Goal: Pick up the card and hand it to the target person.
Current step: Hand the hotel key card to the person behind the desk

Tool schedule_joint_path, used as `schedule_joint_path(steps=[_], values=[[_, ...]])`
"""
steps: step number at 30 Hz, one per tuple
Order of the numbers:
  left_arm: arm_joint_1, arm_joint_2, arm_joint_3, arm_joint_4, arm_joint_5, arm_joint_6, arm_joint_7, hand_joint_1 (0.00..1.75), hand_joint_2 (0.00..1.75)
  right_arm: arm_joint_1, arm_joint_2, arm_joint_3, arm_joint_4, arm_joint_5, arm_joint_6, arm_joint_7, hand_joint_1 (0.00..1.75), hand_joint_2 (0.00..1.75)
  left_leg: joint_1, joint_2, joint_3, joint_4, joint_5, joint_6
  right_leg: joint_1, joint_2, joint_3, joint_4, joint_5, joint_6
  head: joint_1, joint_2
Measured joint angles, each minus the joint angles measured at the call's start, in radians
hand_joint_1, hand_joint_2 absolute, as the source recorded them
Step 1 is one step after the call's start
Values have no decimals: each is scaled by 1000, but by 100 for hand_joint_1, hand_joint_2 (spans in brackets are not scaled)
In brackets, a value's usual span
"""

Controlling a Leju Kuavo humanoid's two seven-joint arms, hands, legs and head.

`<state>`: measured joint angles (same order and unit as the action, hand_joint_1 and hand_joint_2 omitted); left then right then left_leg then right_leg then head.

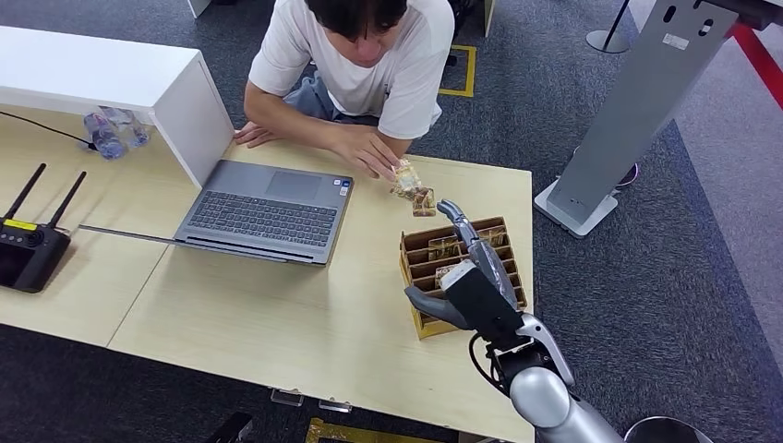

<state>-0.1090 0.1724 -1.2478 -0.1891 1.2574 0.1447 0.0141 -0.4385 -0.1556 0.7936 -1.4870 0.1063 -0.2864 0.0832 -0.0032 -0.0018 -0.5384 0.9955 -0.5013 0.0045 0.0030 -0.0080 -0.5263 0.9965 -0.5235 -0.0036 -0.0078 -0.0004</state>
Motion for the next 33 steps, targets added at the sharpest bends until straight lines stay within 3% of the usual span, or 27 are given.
schedule_joint_path(steps=[16, 33], values=[[1, 2, 0, 0, -2, 2, -2, 0, 0, 202, -89, -156, -47, -234, -17, -31, 0, 175, 0, 0, 0, 0, 0, 0, 0, 0, 0, 0, 0, 0, 0, 0], [0, 2, 0, 0, -16, 1, -1, 0, 0, 357, -135, -299, -109, -351, 33, -55, 0, 175, 0, 0, 0, 0, 0, 0, 0, 0, 0, 0, 0, 0, 0, 0]])
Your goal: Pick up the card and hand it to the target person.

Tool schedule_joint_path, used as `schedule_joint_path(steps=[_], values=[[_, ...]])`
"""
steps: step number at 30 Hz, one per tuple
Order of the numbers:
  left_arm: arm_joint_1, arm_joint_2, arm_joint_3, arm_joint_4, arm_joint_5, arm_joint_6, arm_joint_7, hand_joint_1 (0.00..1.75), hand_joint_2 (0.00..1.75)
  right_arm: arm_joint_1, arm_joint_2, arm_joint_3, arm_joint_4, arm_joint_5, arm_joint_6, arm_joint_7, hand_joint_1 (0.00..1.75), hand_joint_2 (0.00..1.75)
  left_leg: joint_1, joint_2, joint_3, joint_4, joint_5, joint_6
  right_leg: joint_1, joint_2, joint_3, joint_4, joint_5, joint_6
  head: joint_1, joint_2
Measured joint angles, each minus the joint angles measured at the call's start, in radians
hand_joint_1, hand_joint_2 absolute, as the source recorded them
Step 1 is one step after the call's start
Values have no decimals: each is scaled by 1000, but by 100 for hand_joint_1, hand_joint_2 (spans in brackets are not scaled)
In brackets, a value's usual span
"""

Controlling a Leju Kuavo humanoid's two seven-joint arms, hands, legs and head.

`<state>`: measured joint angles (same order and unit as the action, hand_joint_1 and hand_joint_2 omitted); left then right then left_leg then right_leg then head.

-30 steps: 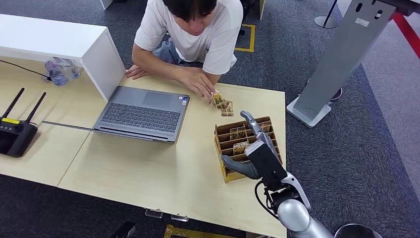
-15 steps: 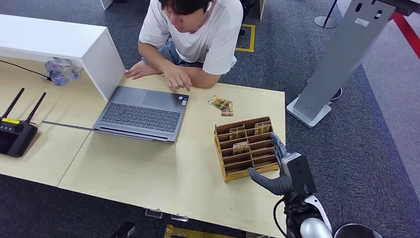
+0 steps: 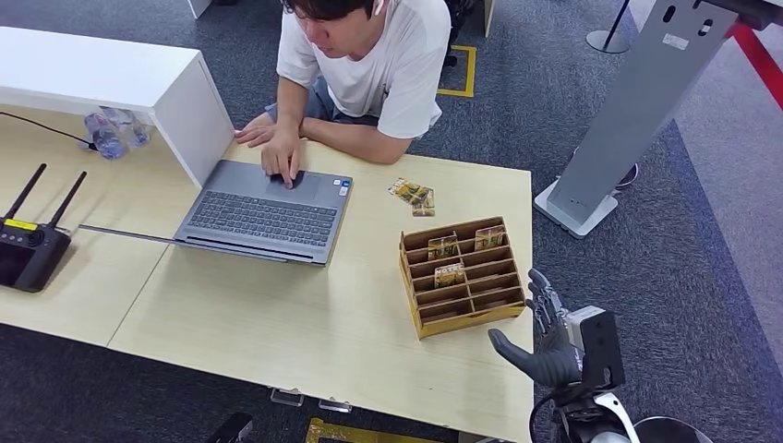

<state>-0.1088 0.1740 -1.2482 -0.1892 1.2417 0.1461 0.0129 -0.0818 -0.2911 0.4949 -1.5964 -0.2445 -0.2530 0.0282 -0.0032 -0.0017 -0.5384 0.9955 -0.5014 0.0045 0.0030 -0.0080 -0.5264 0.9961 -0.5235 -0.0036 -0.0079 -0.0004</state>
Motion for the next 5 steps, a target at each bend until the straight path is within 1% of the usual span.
schedule_joint_path(steps=[5], values=[[0, 0, 0, 0, -1, 0, 1, 0, 0, 14, -1, -19, -1, -13, 14, -4, 0, 175, 0, 0, 0, 0, 0, 0, 0, 0, 0, 0, 0, 0, 0, 0]])
